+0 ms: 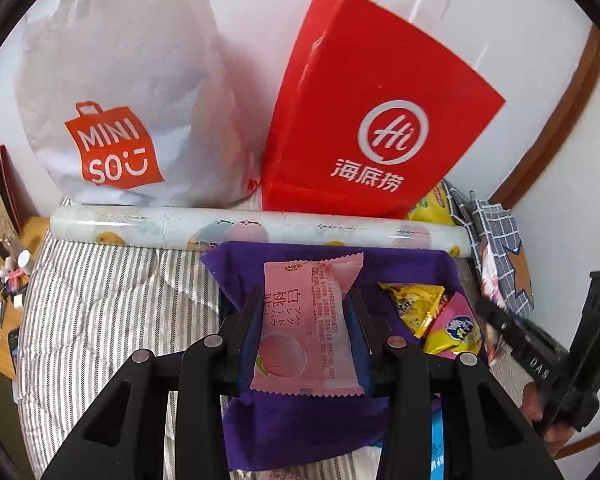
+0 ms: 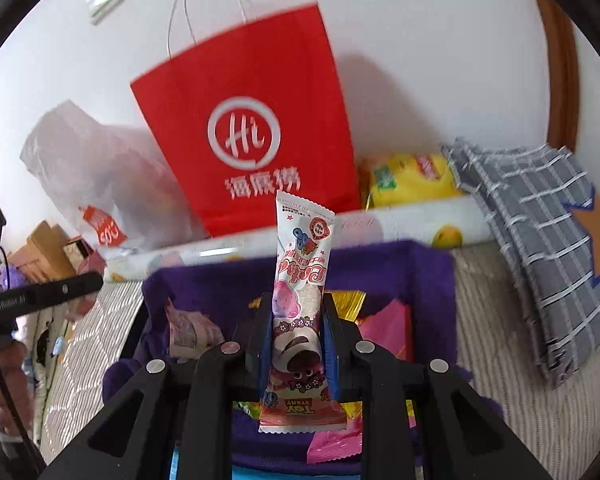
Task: Organize snacks
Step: 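Open both tools to drop the pink packets onto the towel pile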
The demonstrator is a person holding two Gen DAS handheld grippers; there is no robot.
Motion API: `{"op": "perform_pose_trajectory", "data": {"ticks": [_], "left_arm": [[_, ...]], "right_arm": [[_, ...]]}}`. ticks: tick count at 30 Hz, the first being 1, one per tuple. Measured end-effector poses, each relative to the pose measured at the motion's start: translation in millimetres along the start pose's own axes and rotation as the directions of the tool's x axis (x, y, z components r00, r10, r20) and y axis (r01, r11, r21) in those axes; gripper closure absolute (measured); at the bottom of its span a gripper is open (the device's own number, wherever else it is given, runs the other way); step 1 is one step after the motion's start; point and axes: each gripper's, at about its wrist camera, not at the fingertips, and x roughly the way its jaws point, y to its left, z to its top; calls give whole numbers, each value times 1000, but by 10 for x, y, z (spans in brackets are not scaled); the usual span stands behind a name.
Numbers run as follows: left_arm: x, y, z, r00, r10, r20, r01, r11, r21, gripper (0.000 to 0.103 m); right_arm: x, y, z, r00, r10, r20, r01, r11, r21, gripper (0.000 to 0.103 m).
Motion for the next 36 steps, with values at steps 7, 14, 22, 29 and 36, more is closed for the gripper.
{"op": "perform_pose_trajectory", "data": {"ticks": [7,14,22,29,36], "left_arm": [[157,44,-34,999,28,-43,-28,1000,-10,63],[327,6,-96,994,55,-100,-55,998,1,63],[436,-69,-165,988,62,-144,-60,998,19,63],[507,-166,-225,982,60,-176,-52,998,47,63],[555,-267,-283,977,59,-205,-44,996,76,63]], "right_arm": [[207,-41,-63,998,-18,-65,18,1000,-2,82],[310,-78,-91,994,-49,-97,48,999,-6,82],[324,-10,-106,993,-72,-91,69,997,-42,80],[317,-3,-116,994,-55,-91,51,998,-48,65],[121,119,-88,995,-97,-21,95,992,-88,44]]}}
